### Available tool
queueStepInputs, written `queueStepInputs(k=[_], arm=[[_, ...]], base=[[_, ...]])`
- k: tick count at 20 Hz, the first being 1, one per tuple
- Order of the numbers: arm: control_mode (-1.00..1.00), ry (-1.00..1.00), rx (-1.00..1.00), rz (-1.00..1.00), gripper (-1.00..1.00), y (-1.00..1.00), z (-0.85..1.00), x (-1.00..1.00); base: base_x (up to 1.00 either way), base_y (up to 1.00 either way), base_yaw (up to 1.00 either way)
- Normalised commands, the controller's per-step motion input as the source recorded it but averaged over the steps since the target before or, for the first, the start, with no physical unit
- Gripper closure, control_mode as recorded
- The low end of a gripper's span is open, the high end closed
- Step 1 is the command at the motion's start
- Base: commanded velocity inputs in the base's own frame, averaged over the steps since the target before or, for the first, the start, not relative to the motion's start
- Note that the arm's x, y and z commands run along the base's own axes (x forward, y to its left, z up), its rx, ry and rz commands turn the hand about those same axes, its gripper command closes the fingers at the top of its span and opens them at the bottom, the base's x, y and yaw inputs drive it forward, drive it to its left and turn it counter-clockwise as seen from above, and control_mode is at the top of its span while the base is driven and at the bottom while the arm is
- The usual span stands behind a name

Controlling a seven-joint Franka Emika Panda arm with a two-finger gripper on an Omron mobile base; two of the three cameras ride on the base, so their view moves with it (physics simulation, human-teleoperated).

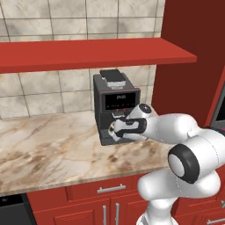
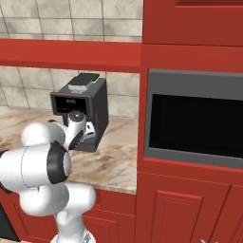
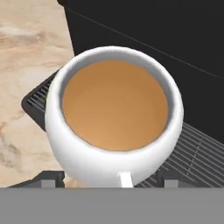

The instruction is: Pick up the brewed coffee from the coffee machine and place it next to the breakfast plate on the dining counter.

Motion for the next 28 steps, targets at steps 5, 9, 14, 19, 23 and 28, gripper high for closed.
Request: queueStepInputs(k=[5,9,14,19,23,28], arm=[[-1.00,0.00,-0.03,0.00,1.00,0.16,0.31,-0.48],[-1.00,0.00,-0.09,0.00,1.00,0.35,0.54,-0.57],[-1.00,0.03,-0.10,0.00,1.00,0.18,0.83,-0.47],[-1.00,0.00,-0.08,-0.03,1.00,0.00,0.79,-0.59],[-1.00,0.00,0.00,-0.04,1.00,-0.06,0.52,-0.86],[-1.00,-0.05,0.06,0.00,1.00,-0.20,0.15,-0.76]], base=[[0.00,0.00,0.00],[0.00,0.00,0.00],[0.00,0.00,0.00],[0.00,0.00,0.00],[0.00,0.00,0.00],[0.00,0.00,0.00]])
